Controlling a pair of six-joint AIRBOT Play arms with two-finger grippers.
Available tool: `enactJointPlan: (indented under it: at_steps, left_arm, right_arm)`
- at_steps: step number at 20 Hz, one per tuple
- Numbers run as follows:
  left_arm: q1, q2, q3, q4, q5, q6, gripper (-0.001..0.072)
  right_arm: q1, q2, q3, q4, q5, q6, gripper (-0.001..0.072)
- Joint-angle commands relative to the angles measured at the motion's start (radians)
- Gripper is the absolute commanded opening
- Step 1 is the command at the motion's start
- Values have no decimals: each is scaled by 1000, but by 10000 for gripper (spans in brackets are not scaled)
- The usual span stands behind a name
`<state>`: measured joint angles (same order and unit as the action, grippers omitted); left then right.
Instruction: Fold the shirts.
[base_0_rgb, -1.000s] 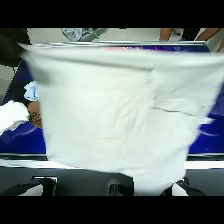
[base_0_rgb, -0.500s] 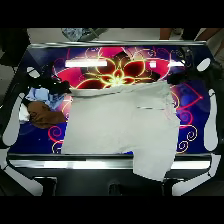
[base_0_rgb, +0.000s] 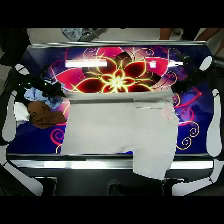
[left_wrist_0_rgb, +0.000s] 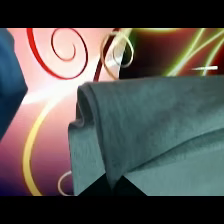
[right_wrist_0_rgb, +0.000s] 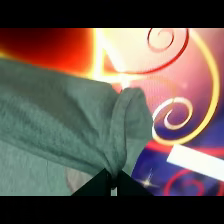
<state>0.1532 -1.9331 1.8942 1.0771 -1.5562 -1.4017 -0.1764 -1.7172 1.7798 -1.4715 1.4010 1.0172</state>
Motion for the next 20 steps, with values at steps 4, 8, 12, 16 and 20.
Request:
enactJointPlan:
  at_steps: [4, 8, 12, 16, 20]
  left_arm:
    - [-11, -3, -171, 15, -151, 7, 35]
    - [-31, -3, -243, 15, -165, 7, 35]
    - [-36, -3, -272, 16, -174, -5, 35]
    - [-34, -1, -267, 11, -173, -15, 458]
    - [-2, 73, -243, -25, -174, -15, 504]
  right_arm:
    - [0, 10, -236, -45, 146, -16, 58]
    - [0, 2, -256, 5, 97, -19, 59]
    - [0, -2, -259, -25, 97, -14, 60]
    - [0, -1, -259, -23, 89, 24, 367]
    - [-83, 75, -258, -28, 209, -27, 475]
